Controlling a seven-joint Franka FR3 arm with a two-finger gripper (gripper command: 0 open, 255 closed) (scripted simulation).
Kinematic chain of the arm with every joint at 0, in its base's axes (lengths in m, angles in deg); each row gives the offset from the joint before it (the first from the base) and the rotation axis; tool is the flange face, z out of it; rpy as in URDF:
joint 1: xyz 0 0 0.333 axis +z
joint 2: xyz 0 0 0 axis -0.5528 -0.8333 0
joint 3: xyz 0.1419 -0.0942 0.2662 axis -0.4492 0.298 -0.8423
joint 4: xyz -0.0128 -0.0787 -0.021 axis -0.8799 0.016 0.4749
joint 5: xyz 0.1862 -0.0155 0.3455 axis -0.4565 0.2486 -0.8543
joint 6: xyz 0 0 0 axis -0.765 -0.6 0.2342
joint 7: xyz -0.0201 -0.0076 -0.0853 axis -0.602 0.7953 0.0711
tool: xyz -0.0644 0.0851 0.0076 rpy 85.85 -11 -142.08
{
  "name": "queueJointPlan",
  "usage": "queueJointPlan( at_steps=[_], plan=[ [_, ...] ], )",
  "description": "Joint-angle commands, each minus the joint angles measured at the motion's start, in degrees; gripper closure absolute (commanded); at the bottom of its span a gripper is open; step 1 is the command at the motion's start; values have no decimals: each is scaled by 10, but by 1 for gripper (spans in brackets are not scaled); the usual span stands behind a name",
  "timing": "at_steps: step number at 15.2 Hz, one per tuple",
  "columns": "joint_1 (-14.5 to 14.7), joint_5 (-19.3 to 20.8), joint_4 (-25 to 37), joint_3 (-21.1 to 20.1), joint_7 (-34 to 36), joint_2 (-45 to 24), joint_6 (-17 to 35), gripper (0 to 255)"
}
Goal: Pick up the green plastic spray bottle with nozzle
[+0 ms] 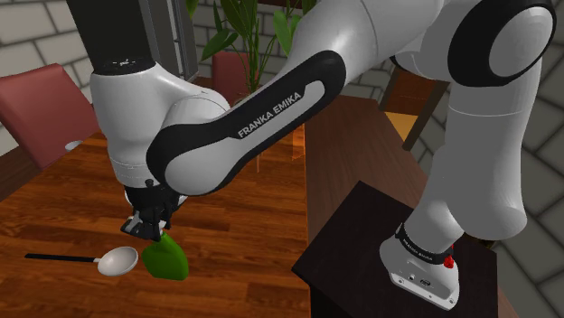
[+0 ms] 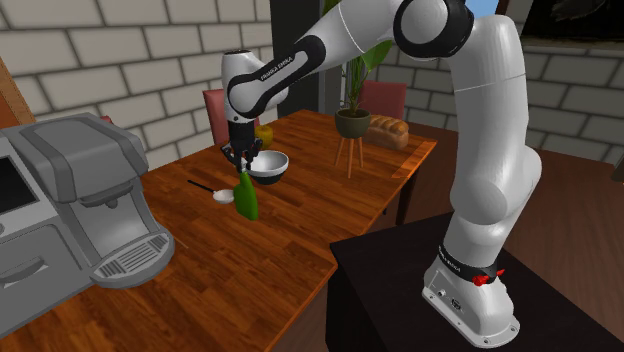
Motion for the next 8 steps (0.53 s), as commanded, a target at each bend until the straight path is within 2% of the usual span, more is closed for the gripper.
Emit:
queueJointPlan(
  at_steps=[1, 8],
  plan=[
    [0, 0, 0, 0, 0, 0, 0, 255],
    [-3, -10, 16, -5, -6, 17, -33, 255]
  ],
)
